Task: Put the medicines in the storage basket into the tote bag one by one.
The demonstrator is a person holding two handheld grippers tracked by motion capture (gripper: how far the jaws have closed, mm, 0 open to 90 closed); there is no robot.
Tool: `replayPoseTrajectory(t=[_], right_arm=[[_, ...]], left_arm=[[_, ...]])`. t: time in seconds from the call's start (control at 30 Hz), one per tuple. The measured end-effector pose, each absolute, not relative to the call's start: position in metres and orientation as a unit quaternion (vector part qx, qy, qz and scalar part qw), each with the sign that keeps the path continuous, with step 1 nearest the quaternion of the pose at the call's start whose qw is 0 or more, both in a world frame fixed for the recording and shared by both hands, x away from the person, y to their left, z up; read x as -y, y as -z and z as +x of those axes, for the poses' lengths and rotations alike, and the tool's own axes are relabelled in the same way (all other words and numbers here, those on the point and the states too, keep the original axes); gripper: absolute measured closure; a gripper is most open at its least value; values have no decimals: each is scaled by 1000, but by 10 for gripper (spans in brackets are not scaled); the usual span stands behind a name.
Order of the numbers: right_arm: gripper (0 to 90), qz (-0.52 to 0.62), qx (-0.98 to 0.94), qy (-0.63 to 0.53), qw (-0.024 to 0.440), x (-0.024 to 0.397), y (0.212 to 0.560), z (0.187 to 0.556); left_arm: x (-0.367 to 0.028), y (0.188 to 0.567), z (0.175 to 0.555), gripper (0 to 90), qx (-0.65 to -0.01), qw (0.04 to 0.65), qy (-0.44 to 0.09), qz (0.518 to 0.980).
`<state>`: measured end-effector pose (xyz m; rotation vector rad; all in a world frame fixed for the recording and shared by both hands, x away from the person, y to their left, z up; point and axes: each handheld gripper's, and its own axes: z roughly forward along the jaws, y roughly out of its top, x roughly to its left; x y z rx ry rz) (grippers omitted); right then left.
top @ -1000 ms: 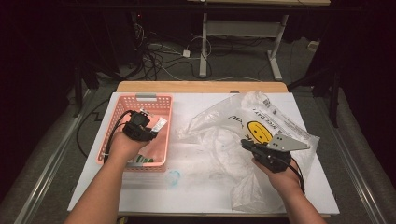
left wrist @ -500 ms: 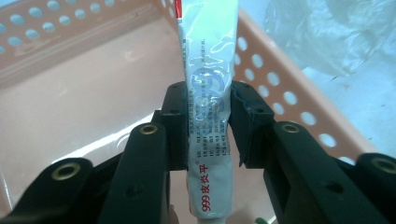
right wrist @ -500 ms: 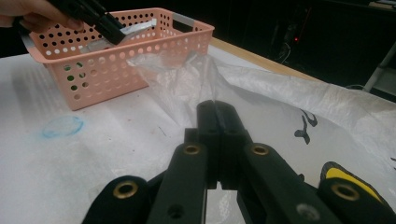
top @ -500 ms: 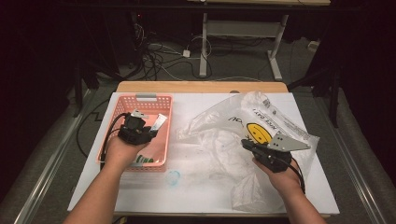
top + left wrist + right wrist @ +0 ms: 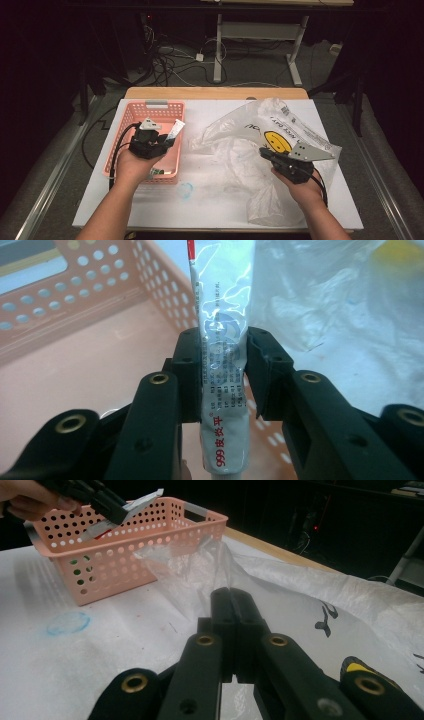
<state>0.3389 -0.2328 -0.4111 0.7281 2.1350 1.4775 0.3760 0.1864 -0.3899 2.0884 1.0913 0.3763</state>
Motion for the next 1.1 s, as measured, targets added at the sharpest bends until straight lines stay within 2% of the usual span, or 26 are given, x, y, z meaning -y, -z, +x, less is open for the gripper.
replayPoseTrajectory(t=[0.6, 1.1], right_arm=[[900, 262, -766, -542, 227, 233, 406, 339], [900, 272, -765, -536, 229, 216, 403, 353]], left_arm=[[-146, 373, 349, 674, -370, 417, -147, 817], [-116, 391, 339, 674, -349, 432, -124, 822]])
